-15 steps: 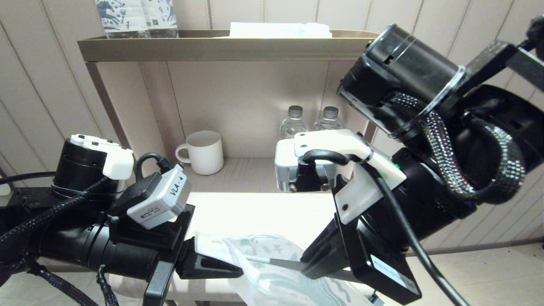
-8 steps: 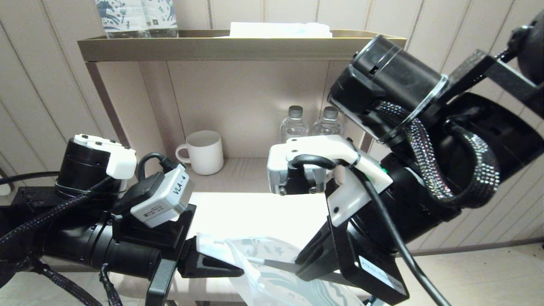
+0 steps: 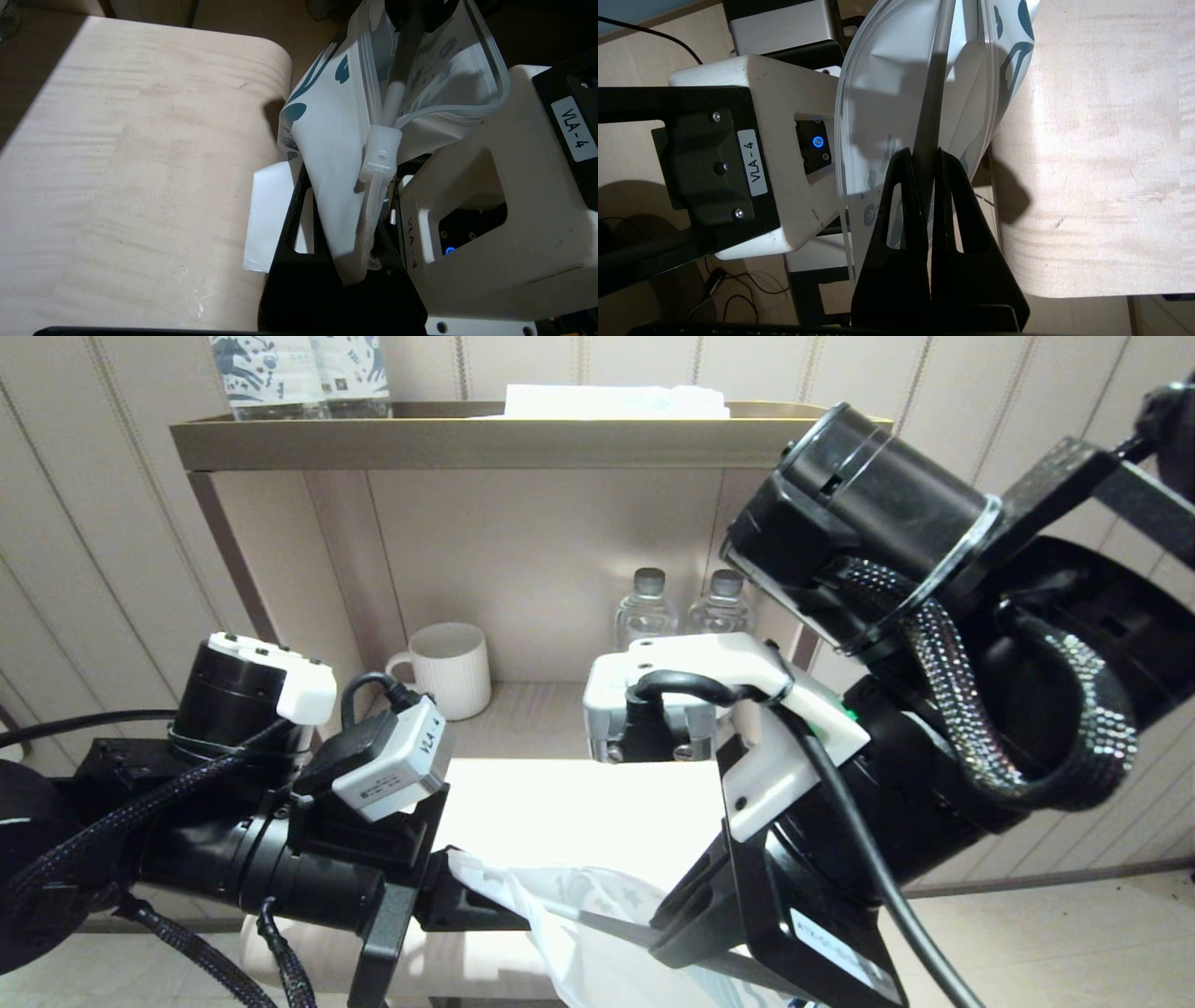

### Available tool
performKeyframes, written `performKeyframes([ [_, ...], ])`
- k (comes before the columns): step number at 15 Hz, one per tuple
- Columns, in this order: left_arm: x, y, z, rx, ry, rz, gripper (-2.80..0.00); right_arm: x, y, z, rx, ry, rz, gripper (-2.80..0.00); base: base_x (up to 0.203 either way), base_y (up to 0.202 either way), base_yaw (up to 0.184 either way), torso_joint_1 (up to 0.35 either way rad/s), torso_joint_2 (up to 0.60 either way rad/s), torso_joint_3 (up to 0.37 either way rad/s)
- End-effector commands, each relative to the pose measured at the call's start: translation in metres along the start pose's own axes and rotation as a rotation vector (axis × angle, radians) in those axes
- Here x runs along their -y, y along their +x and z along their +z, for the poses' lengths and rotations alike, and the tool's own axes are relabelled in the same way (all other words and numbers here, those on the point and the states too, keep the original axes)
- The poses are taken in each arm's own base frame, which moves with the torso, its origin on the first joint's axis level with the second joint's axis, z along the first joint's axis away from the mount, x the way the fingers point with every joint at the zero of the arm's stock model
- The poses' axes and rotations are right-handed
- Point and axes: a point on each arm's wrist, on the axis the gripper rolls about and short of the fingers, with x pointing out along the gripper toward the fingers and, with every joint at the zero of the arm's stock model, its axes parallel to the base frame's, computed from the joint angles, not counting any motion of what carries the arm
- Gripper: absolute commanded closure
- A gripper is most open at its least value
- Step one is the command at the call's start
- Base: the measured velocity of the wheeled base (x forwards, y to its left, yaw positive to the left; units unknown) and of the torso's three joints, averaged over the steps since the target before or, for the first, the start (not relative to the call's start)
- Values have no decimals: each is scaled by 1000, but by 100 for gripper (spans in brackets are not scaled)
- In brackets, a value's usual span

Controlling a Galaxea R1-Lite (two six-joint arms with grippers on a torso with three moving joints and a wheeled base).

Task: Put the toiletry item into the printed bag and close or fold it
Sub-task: Place the toothbrush in the storage bag

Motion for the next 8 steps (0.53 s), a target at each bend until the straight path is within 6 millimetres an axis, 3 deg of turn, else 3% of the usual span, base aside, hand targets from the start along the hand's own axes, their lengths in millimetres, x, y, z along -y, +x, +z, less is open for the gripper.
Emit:
performKeyframes([
  [1,-4,3,-1,-1,-16,-5,0,1,3,1,-10,17,2,0,0,0,0,0,0,0],
  [8,-21,13,0,-42,-93,79,0,9,2,6,12,181,-134,0,0,0,0,0,0,0],
])
